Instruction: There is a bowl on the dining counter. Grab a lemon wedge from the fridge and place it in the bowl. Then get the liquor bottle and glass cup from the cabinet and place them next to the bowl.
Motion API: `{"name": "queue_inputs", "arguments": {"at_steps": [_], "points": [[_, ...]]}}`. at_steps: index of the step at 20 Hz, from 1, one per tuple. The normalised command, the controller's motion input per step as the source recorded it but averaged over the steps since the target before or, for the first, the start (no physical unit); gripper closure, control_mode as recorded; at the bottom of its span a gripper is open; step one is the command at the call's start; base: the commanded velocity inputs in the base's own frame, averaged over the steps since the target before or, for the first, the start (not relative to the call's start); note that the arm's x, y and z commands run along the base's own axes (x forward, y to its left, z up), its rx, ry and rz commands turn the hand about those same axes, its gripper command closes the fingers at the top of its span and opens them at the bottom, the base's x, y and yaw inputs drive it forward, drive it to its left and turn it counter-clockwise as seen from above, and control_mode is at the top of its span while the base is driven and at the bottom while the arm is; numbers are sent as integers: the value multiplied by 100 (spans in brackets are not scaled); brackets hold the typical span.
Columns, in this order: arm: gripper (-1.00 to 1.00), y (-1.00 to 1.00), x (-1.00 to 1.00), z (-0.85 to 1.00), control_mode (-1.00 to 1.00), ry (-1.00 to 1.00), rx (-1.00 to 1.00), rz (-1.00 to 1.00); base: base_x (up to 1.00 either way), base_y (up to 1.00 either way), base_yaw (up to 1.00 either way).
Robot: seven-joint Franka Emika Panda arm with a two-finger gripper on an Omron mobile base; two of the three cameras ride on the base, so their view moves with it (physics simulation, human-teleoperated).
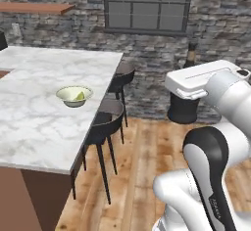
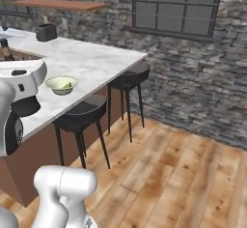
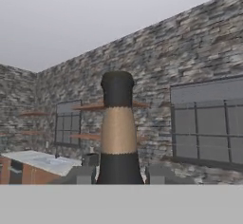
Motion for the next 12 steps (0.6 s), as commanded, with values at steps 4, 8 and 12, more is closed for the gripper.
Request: {"name": "queue_inputs", "arguments": {"at_steps": [4,8,12], "points": [[100,0,0,0,100,0,0,0,70,-41,60],[100,0,0,0,100,0,0,0,74,-38,61],[100,0,0,0,100,0,0,0,73,-39,61]]}}
